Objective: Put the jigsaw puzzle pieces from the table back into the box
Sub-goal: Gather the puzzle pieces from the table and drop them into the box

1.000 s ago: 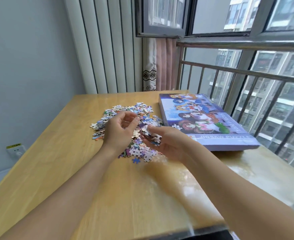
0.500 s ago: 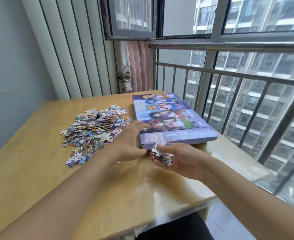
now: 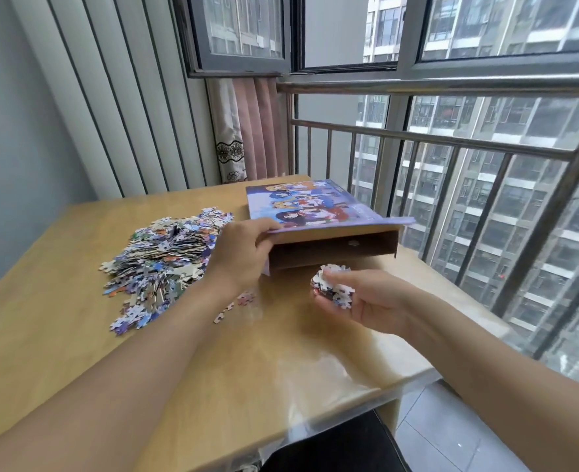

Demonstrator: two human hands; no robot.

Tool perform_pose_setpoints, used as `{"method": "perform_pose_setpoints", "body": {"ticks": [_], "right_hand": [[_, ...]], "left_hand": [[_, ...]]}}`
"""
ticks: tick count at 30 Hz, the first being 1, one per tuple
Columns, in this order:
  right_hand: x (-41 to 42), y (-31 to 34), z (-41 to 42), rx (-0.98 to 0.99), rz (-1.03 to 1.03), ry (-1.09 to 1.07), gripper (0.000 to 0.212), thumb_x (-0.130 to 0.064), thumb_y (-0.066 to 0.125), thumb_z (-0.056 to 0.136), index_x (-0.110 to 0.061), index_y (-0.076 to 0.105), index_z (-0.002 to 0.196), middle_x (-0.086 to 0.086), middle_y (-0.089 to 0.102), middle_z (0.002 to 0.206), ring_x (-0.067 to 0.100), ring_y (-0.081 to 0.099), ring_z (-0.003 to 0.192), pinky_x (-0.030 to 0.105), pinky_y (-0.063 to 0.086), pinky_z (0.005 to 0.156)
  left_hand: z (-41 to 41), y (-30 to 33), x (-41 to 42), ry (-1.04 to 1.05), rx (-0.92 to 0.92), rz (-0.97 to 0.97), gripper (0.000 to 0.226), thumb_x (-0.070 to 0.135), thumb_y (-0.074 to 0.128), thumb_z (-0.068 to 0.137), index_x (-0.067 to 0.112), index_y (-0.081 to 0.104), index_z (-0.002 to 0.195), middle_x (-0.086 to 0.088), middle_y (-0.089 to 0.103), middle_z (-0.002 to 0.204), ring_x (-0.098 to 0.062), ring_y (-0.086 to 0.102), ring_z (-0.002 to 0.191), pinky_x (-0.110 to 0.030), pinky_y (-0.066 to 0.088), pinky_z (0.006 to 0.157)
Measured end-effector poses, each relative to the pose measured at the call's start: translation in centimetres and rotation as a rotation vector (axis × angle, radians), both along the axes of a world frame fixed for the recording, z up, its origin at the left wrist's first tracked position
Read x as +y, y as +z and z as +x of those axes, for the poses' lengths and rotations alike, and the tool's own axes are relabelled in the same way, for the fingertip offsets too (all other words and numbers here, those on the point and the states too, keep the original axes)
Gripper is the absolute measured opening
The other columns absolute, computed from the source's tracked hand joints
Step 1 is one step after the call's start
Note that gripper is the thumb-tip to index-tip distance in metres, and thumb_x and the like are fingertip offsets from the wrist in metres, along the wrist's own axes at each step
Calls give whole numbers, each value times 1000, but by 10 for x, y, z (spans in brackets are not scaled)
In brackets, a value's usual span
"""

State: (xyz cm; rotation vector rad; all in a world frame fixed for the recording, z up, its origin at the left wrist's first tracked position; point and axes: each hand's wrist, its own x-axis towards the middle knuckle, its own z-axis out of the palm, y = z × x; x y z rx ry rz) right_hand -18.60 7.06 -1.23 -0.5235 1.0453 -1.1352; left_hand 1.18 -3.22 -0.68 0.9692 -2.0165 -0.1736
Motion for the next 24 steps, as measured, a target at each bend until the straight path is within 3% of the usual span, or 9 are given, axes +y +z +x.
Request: {"method": "perform_pose_setpoints", "body": {"ticks": [5,10,15,17,19,21,24], "right_hand": [[-19,41,-2,-70,6,-143,16,2,65,93,9,60,107,25,62,106,31,71,87,37,63,71],[-35,71,-10,-34,22,-209,17,3,63,94,13,60,107,26,58,114,36,67,95,33,61,51],[-50,85,-14,88,32,-218,23,7,59,95,9,57,117,24,61,112,37,67,93,34,60,49],[-57,89,-15,123,34,-232,21,10,55,96,9,57,116,23,60,119,37,65,101,34,63,67],[-65,94,-13,123,19,-249,21,9,46,99,8,55,117,19,52,139,33,57,121,27,52,99],[-72,100,-13,64,0,-291,27,12,37,98,5,51,120,17,48,141,32,54,117,29,41,106],[-80,107,-16,-79,-44,-358,48,18,37,81,3,56,123,18,50,138,37,51,116,44,39,112]], "left_hand": [[-16,31,-4,13,218,39,11,16,70,92,17,79,99,3,76,87,-17,71,85,-33,55,78],[-23,46,-3,-36,286,77,11,14,69,93,15,78,99,6,73,87,-7,66,82,-22,52,78],[-24,56,-3,-56,318,83,11,15,69,94,18,78,99,9,72,87,6,60,78,-11,44,75],[-26,63,-1,-90,336,107,11,12,68,94,18,78,97,14,69,85,11,59,75,-6,41,74],[-27,70,0,-152,340,165,11,11,68,94,17,77,96,13,70,85,8,59,76,-8,44,76],[-28,76,0,-193,349,198,11,10,67,94,16,76,94,7,71,86,-1,61,81,-13,47,81],[-28,81,-3,-215,359,203,9,10,67,94,12,76,94,5,71,87,-6,62,84,-20,50,86]]}}
